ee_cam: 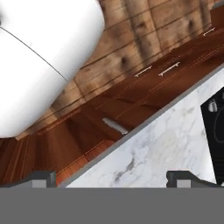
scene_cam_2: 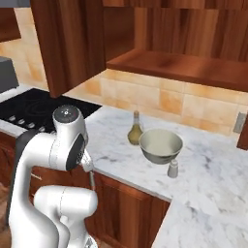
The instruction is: Retrieve the bottle and the shaker from the cabinet and place them next to the mixing bowl on the counter. Then add garlic from the fridge to the mixing bowl.
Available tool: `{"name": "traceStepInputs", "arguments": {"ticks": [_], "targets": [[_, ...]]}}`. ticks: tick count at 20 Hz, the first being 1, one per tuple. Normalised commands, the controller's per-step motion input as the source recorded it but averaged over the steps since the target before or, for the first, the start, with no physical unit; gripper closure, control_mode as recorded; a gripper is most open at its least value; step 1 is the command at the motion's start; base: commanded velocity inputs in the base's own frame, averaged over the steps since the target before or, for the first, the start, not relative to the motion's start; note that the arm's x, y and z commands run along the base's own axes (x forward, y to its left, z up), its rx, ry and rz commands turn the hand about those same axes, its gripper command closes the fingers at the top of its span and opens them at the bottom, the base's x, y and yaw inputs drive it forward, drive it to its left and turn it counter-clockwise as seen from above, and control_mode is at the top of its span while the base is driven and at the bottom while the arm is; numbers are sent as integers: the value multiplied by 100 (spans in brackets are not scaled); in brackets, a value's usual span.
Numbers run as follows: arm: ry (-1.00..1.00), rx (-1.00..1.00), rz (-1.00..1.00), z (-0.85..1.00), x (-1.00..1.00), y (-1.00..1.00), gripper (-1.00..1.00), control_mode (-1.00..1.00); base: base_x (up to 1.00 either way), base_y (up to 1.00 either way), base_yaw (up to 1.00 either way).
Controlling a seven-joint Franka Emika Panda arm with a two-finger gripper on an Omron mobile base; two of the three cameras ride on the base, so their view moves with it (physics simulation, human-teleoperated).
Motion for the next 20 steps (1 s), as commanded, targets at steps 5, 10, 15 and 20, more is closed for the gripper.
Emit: {"name": "traceStepInputs", "arguments": {"ticks": [5, 10, 15, 20], "targets": [[0, 0, 0, 0, 0, 0, -100, 100, -15, 5, 41], [0, 0, 0, 0, 0, 0, -100, 100, -7, 4, 42], [0, 0, 0, 0, 0, 0, -100, 100, 0, 7, 42], [0, 0, 0, 0, 0, 0, -100, 100, 0, 11, 40]]}}
